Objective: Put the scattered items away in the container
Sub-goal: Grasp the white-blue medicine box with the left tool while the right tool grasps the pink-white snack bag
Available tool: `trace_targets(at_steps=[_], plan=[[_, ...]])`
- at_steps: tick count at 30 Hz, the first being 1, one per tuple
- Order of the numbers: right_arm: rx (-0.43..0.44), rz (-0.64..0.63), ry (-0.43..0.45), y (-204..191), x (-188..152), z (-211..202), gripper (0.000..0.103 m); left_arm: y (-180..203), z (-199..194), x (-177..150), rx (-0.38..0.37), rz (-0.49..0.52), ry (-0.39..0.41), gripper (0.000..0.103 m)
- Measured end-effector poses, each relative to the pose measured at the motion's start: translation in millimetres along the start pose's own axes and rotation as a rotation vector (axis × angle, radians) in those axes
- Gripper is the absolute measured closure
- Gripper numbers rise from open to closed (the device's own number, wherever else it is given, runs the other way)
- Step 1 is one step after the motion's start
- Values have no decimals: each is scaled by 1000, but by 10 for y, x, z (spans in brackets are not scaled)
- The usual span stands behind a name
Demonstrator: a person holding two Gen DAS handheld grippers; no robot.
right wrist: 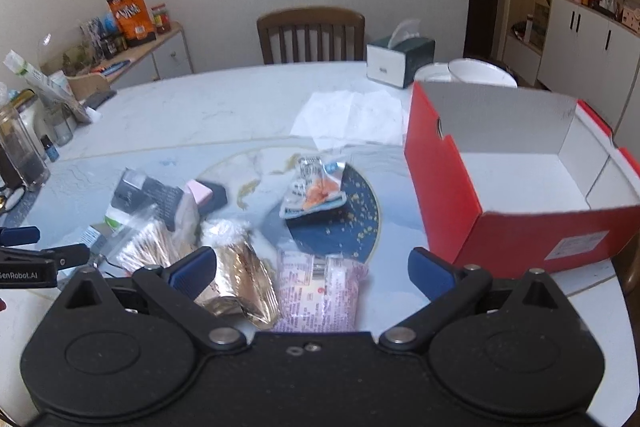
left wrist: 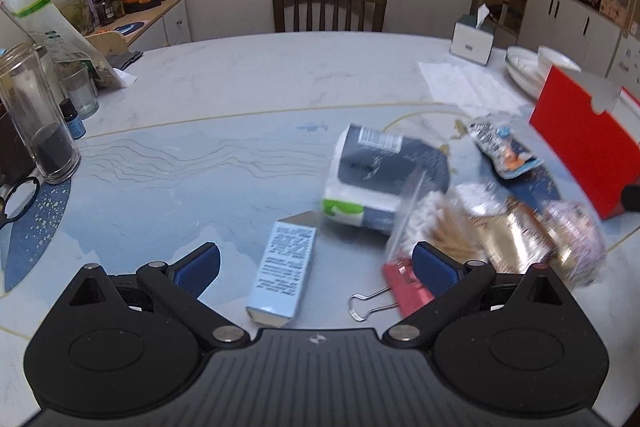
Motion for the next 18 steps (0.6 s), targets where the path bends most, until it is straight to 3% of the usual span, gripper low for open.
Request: trace_targets(at_steps=[11, 18], plan=[[-50, -26, -73, 58, -193, 265, 3, -165, 310, -124, 3, 76, -41, 1], [-88, 35, -82, 170, -146, 440, 6, -219, 345, -143, -1, 77, -53, 1]])
Point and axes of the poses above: each gripper's, at about its wrist camera, not at the fingertips, and z roughly the way its jaws point, y to its right, x to its top, the point moved 10 cm from there along z, roughly the way its jaws point, and after that the axes turned 3 degrees about z, right-handed, at the moved point
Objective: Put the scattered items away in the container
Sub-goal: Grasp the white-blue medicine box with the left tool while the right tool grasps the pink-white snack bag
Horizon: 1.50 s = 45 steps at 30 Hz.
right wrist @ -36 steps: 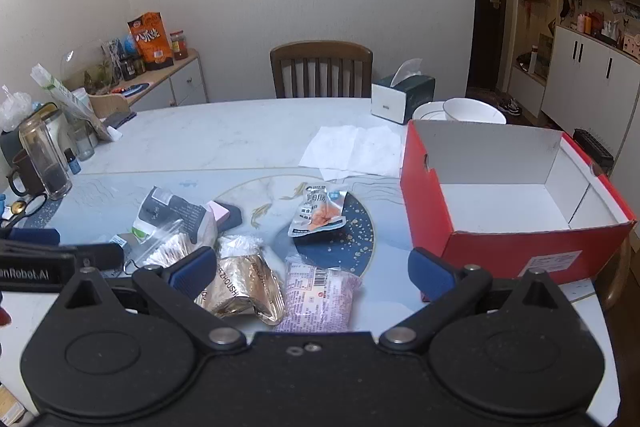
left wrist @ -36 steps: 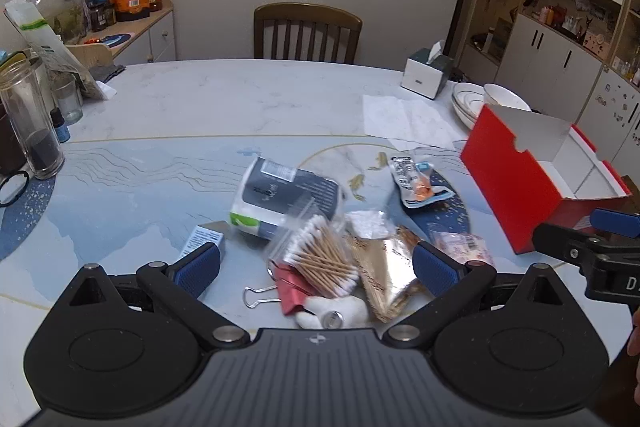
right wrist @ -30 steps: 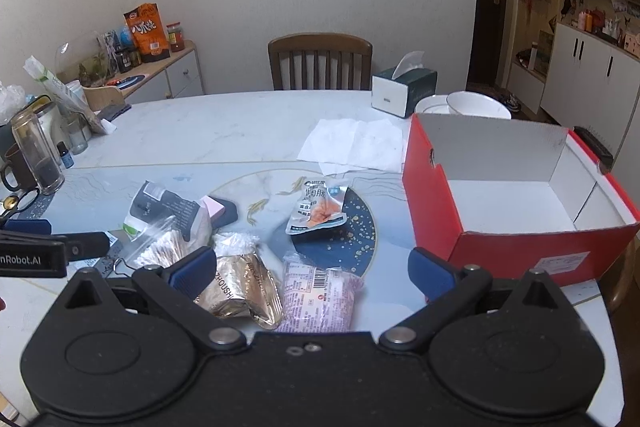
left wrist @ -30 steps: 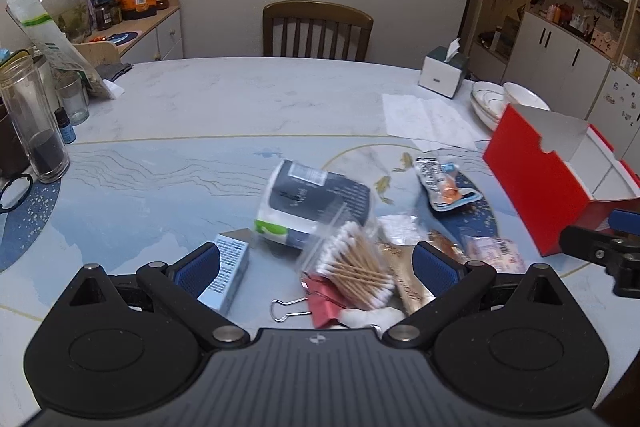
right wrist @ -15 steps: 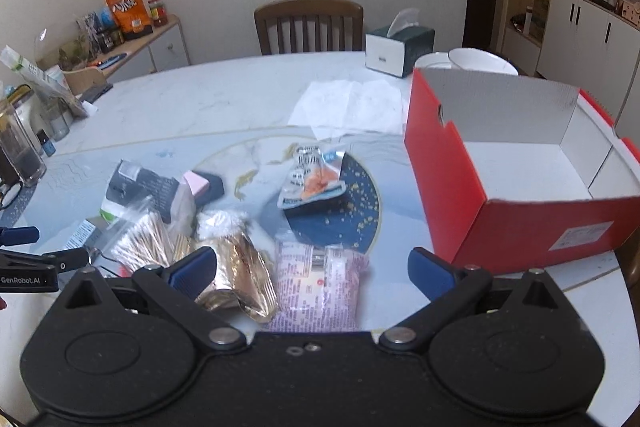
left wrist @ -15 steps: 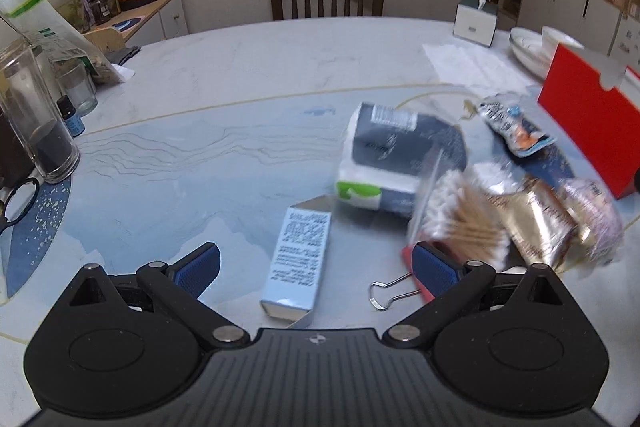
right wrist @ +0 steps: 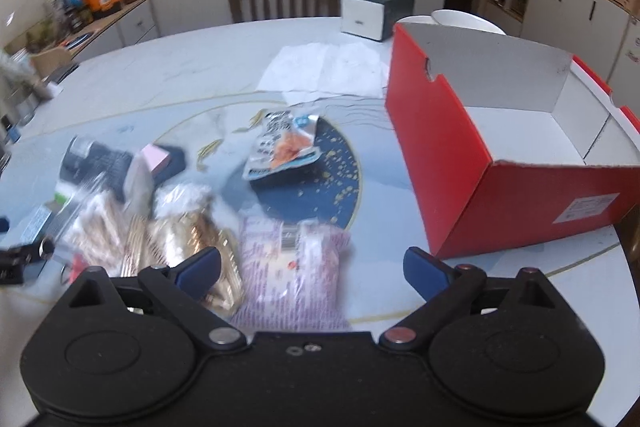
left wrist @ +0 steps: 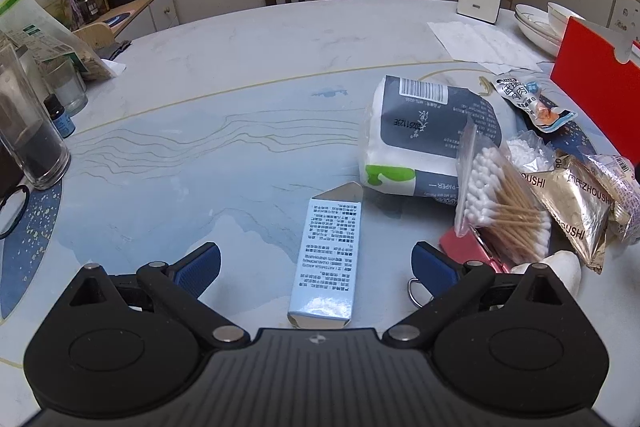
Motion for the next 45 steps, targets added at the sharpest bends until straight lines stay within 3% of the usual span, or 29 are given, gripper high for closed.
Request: trace_targets(at_steps=[13, 20, 24, 26, 33, 39, 45], plan=[[-13, 42, -86, -29, -30, 341, 13, -27, 91, -39, -22, -4, -41, 8], [-3, 66, -118, -53, -32, 449, 15, -41, 143, -77, -51, -19, -70, 27], [7, 40, -122, -127, -26, 468, 17, -47, 155, -68, -63, -19, -66, 32], [3, 40, -132, -139, -30, 491, 27, -45, 158, -47, -69, -19, -61, 37], [6, 56, -138, -139, -46, 507, 30, -38, 150, -19, -90, -25, -53, 54], [9, 45, -139, -161, -55, 494, 40, -55, 150, -6, -105, -29, -43, 69], [10, 51, -140, -170, -51, 439, 44, -63, 135, -1, -118, -45, -38, 72]])
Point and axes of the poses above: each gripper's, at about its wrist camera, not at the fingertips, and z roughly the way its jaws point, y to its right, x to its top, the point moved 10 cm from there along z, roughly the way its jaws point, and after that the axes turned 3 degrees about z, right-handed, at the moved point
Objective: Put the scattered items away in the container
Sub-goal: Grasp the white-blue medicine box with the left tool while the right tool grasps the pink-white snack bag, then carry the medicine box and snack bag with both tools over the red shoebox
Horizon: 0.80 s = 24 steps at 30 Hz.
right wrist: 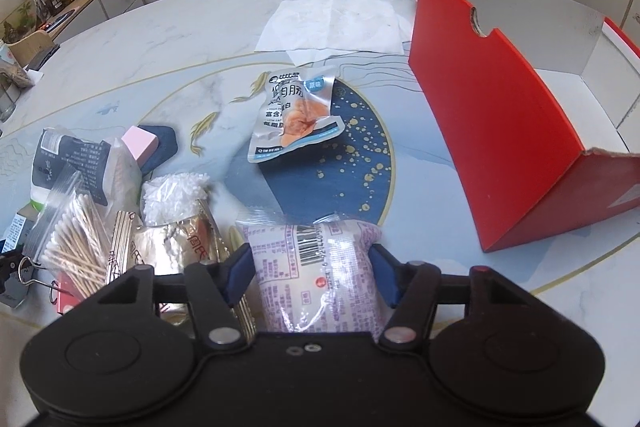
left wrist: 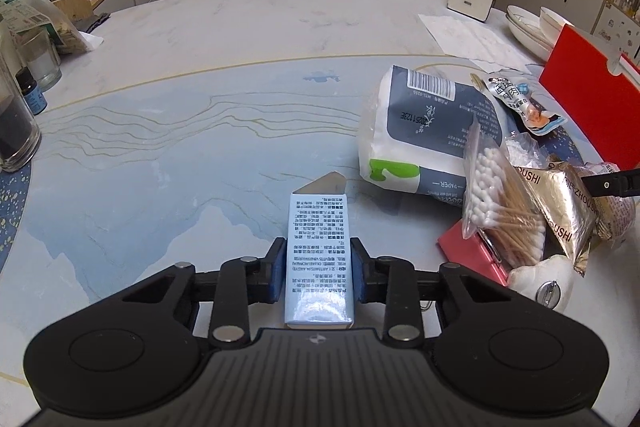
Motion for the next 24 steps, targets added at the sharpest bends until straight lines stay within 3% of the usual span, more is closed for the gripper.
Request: trace_targets(at_steps=[13, 24], plan=[[-22, 14, 50, 73, 42, -325, 50, 56, -173, 65, -44, 12, 39, 73], [23, 7, 98, 205, 203, -740, 51, 309, -492, 296, -70, 1, 91, 73]])
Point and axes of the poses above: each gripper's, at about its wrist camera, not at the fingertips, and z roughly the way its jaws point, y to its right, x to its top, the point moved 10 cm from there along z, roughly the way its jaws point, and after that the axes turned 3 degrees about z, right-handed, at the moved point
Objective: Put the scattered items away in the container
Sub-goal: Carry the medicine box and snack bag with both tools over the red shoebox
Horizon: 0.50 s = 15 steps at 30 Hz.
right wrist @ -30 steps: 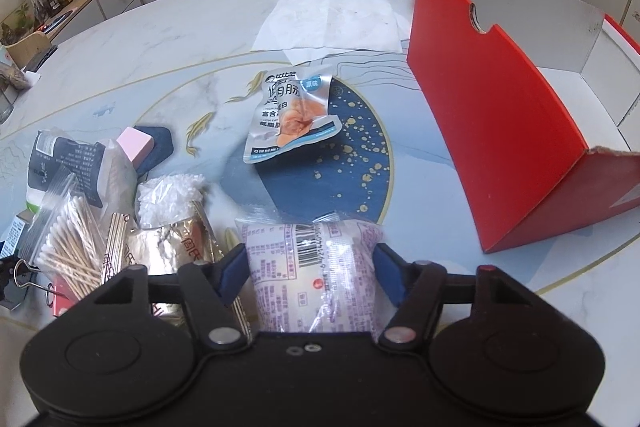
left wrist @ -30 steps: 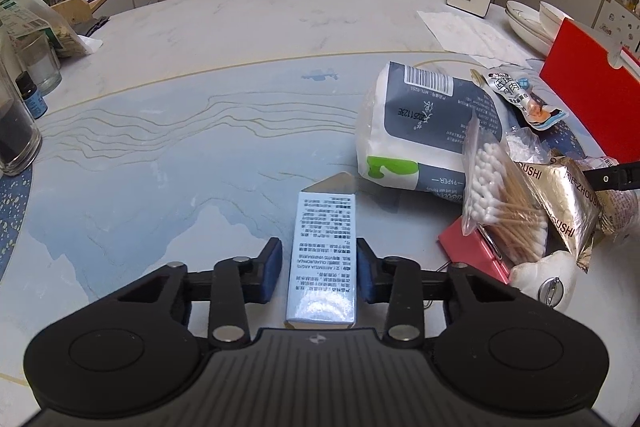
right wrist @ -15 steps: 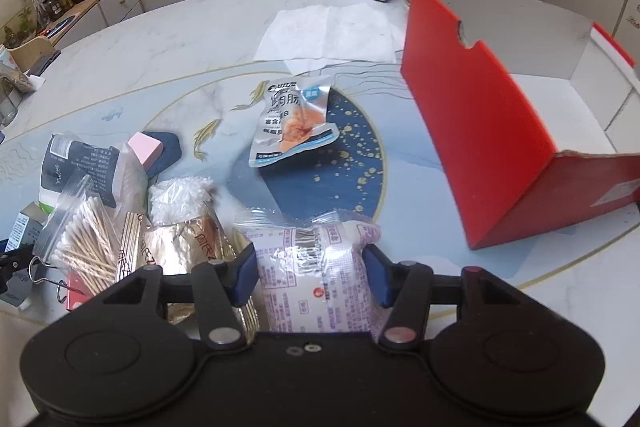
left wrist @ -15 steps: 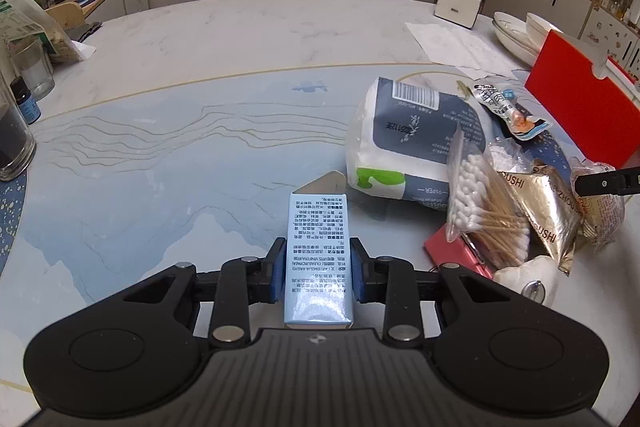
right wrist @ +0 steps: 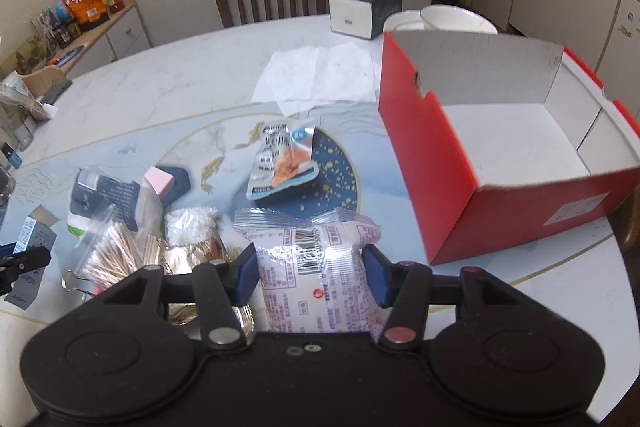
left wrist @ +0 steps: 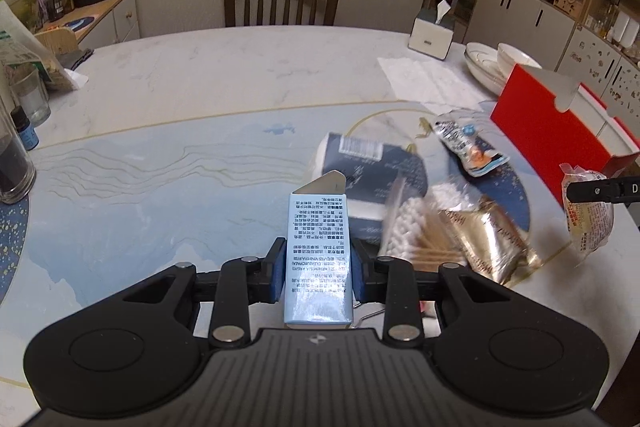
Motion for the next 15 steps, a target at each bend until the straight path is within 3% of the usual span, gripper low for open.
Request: trace_targets(at_steps=[15], plan=[[77, -86, 56, 478, 559, -476, 51, 986, -235, 516, -38, 20, 60, 73]])
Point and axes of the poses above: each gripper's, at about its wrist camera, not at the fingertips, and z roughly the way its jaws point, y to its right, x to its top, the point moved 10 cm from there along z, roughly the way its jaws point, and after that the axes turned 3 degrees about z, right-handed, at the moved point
